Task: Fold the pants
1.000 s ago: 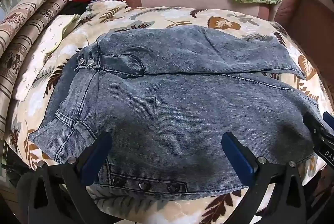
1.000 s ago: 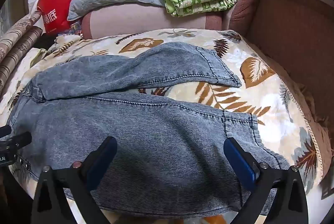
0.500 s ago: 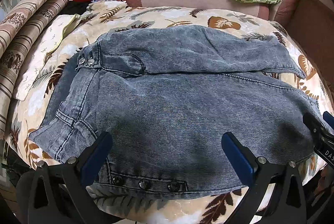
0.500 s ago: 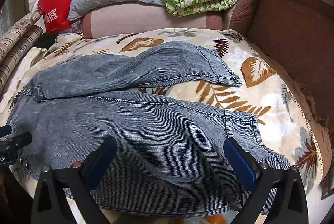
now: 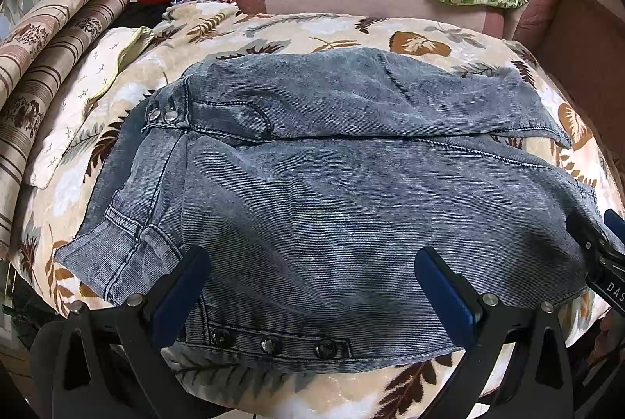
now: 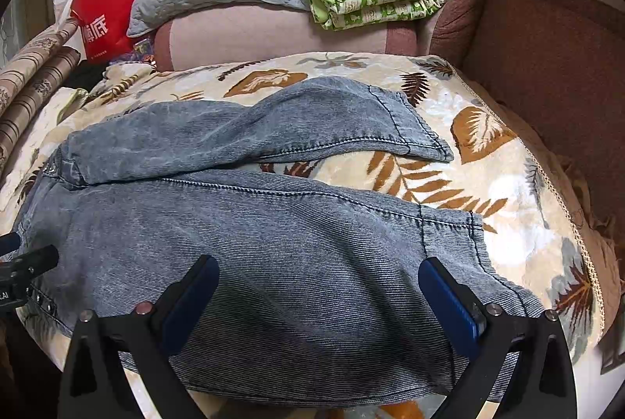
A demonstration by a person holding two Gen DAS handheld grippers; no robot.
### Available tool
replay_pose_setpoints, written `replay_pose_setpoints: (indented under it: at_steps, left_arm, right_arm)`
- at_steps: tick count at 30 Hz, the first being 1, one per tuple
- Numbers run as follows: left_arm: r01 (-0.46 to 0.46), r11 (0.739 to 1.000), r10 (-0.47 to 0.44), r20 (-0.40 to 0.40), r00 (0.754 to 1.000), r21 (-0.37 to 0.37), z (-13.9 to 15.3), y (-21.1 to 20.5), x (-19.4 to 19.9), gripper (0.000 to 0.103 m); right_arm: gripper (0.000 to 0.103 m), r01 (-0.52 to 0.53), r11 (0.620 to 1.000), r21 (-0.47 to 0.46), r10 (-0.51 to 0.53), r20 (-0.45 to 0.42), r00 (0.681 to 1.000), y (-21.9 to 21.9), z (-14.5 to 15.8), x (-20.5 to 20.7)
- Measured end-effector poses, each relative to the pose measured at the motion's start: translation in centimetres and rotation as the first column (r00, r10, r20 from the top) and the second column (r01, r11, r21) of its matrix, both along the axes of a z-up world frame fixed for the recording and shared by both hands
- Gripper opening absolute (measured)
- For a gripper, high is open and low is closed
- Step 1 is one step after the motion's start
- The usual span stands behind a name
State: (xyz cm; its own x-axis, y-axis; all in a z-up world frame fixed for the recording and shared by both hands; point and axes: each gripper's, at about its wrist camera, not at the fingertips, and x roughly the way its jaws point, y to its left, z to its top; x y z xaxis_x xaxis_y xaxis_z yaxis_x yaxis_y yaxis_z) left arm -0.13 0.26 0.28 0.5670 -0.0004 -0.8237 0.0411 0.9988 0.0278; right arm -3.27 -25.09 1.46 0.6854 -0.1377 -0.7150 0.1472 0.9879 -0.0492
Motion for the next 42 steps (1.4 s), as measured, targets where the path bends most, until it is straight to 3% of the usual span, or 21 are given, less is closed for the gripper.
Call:
replay_pose_setpoints:
  at_steps: [22, 31, 42]
  left_arm:
    - [-0.014, 1.000, 0.014, -0.011, 1.000, -0.002, -0.25, 0.19, 0.19, 0.103]
    - [-0.022, 1.000, 0.021, 0.043, 0.999, 0.014, -0.35, 0.60, 0.01, 0.103]
    - [-0.023, 1.000, 0.023, 0.021, 1.000, 0.004, -0.42, 0.58, -0.02, 0.103]
  right_arm:
    - [0.103, -0.005, 1.000, -0.011, 0.005, -0.003, 1.000, 0.09, -0.10, 0.14]
    - [0.103, -0.002, 1.000, -0.005, 0.002, 0.015, 1.000, -0.04, -0.11, 0.13]
    - [0.103, 0.001, 1.000, -0.013, -0.001, -0.001, 1.000, -0.14, -0.20, 0.13]
